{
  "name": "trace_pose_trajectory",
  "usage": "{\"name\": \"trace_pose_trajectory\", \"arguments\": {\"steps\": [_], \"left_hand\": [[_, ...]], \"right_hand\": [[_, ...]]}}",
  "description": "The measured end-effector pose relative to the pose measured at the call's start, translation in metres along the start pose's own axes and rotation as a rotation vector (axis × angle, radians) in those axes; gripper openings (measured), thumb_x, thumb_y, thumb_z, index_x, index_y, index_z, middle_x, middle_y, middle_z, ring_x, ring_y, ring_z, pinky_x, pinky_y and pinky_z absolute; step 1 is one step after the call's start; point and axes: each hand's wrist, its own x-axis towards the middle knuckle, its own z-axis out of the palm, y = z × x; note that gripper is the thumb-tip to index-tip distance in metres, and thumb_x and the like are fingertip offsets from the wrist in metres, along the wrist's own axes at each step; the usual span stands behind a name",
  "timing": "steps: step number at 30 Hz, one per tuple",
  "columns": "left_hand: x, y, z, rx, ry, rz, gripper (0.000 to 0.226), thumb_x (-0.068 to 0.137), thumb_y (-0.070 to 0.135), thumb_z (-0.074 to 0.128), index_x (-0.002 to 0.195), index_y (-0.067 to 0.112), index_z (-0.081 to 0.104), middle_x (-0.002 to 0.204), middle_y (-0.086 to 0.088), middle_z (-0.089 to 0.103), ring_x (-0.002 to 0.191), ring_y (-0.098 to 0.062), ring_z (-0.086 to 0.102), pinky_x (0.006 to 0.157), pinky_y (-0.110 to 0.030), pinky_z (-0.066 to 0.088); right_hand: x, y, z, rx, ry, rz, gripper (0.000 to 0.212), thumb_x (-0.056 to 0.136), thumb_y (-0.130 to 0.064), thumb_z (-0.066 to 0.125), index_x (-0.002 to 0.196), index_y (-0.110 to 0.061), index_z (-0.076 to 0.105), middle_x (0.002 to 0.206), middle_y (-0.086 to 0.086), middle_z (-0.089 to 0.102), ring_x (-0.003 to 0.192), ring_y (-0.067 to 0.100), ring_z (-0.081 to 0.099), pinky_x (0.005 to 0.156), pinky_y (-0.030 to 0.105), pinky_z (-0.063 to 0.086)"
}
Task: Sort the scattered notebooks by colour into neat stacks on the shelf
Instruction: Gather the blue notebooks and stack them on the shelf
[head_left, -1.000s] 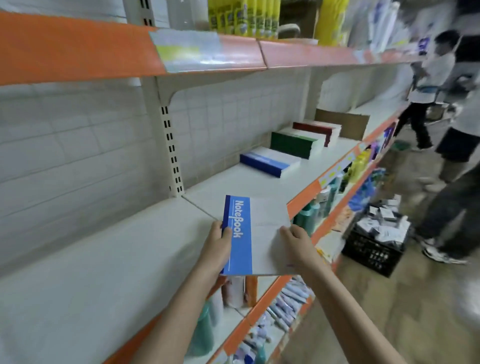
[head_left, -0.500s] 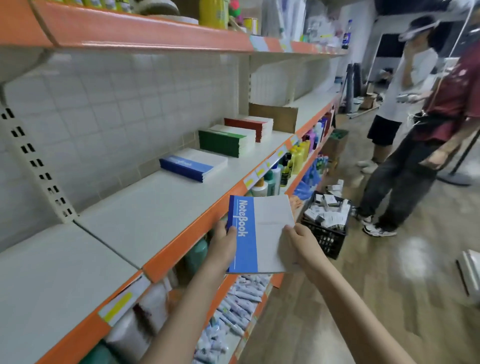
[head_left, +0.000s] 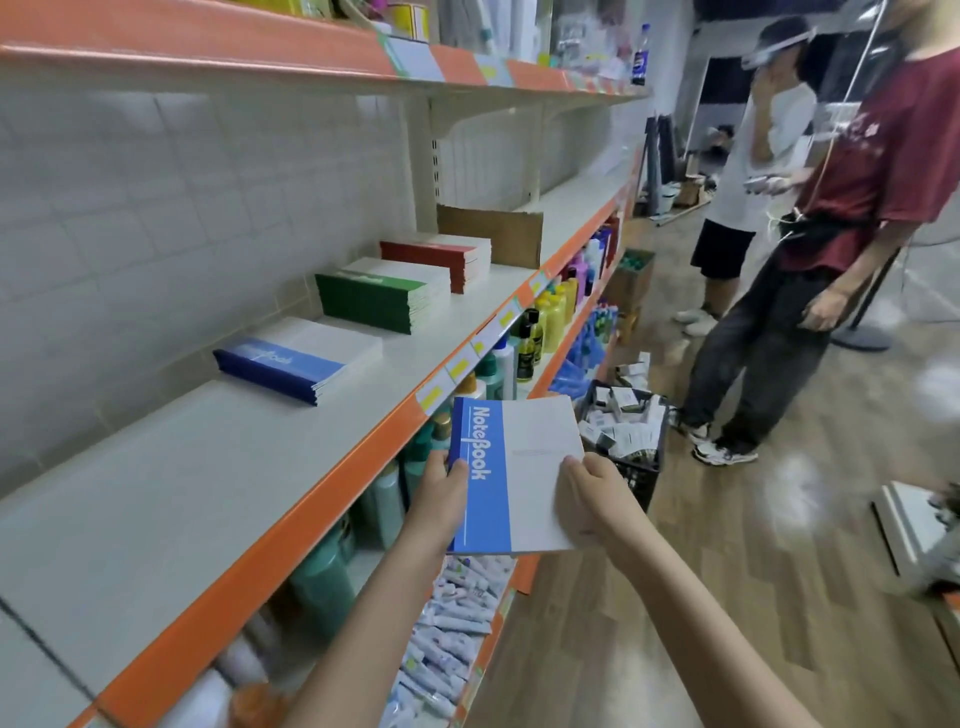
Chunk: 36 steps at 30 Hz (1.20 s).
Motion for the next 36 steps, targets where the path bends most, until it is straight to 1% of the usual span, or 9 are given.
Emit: {"name": "trace_pose_trajectory", "arguments": {"steps": [3,7,12,14,16,21,26,31,36], "left_hand": [[0.031,0.013,0.003,-0.014,0.011,0.016,0.013,0.102,0.025,0.035,0.096,0.026,0.047,0.095,0.0,0.063,0.081,-0.015,0.064,0.06,-0.028,0.051],[0.074,0.035,-0.002,-0.012,0.048,0.056,0.018,0.101,0.021,0.036,0.114,0.021,0.049,0.104,0.001,0.065,0.088,-0.015,0.064,0.065,-0.028,0.05],[0.118,0.058,-0.011,-0.015,0.102,0.035,0.015,0.101,0.02,0.037,0.108,0.011,0.047,0.104,-0.009,0.063,0.084,-0.021,0.063,0.063,-0.027,0.049],[0.127,0.061,-0.017,-0.04,0.119,0.034,0.014,0.102,0.022,0.037,0.106,0.012,0.046,0.098,-0.006,0.063,0.078,-0.016,0.063,0.057,-0.026,0.047],[0.132,0.062,-0.027,-0.068,0.155,0.03,0.011,0.102,0.022,0.036,0.103,0.015,0.045,0.093,-0.002,0.062,0.075,-0.013,0.062,0.053,-0.024,0.046],[0.137,0.061,-0.062,-0.069,0.291,0.027,0.012,0.102,0.022,0.037,0.105,0.018,0.048,0.086,0.003,0.062,0.069,-0.009,0.061,0.041,-0.014,0.042],[0.142,0.057,-0.093,-0.04,0.434,0.023,0.013,0.101,0.024,0.038,0.103,0.016,0.048,0.095,-0.003,0.062,0.079,-0.016,0.062,0.057,-0.026,0.045],[0.144,0.058,-0.116,-0.105,0.531,-0.016,0.012,0.102,0.026,0.037,0.094,0.022,0.044,0.09,0.002,0.061,0.076,-0.013,0.063,0.052,-0.023,0.044],[0.154,0.066,-0.134,-0.161,0.654,-0.008,0.014,0.102,0.022,0.036,0.102,0.016,0.049,0.098,-0.002,0.064,0.08,-0.015,0.063,0.056,-0.024,0.045]], "right_hand": [[0.036,-0.014,0.0,-0.011,-0.001,-0.015,0.029,0.098,-0.026,0.037,0.072,-0.013,0.037,0.074,0.001,0.04,0.076,0.02,0.041,0.059,0.026,0.035],[0.078,-0.037,0.009,-0.023,-0.007,-0.059,0.03,0.097,-0.024,0.038,0.068,-0.016,0.032,0.069,-0.001,0.034,0.062,0.014,0.034,0.051,0.024,0.028],[0.119,-0.066,0.021,-0.037,-0.051,-0.083,0.027,0.098,-0.026,0.037,0.09,-0.003,0.048,0.091,0.018,0.048,0.08,0.026,0.047,0.065,0.031,0.03],[0.132,-0.075,0.028,-0.029,-0.073,-0.105,0.029,0.098,-0.026,0.037,0.091,0.0,0.049,0.089,0.017,0.049,0.078,0.024,0.046,0.062,0.03,0.029],[0.14,-0.082,0.04,-0.033,-0.097,-0.126,0.026,0.097,-0.027,0.037,0.078,-0.01,0.04,0.076,0.006,0.037,0.071,0.019,0.037,0.059,0.029,0.028],[0.152,-0.104,0.075,-0.038,-0.198,-0.193,0.026,0.098,-0.027,0.038,0.077,-0.012,0.036,0.072,0.003,0.033,0.066,0.017,0.035,0.058,0.028,0.03],[0.163,-0.121,0.11,-0.035,-0.305,-0.249,0.031,0.098,-0.026,0.038,0.069,-0.015,0.034,0.067,-0.001,0.035,0.062,0.014,0.034,0.053,0.028,0.026],[0.178,-0.139,0.144,-0.003,-0.422,-0.267,0.032,0.097,-0.024,0.04,0.067,-0.016,0.034,0.067,-0.001,0.037,0.067,0.018,0.038,0.061,0.027,0.029],[0.199,-0.162,0.168,0.015,-0.578,-0.28,0.026,0.099,-0.025,0.039,0.076,-0.014,0.039,0.075,0.002,0.04,0.07,0.017,0.041,0.043,0.017,0.034]]}}
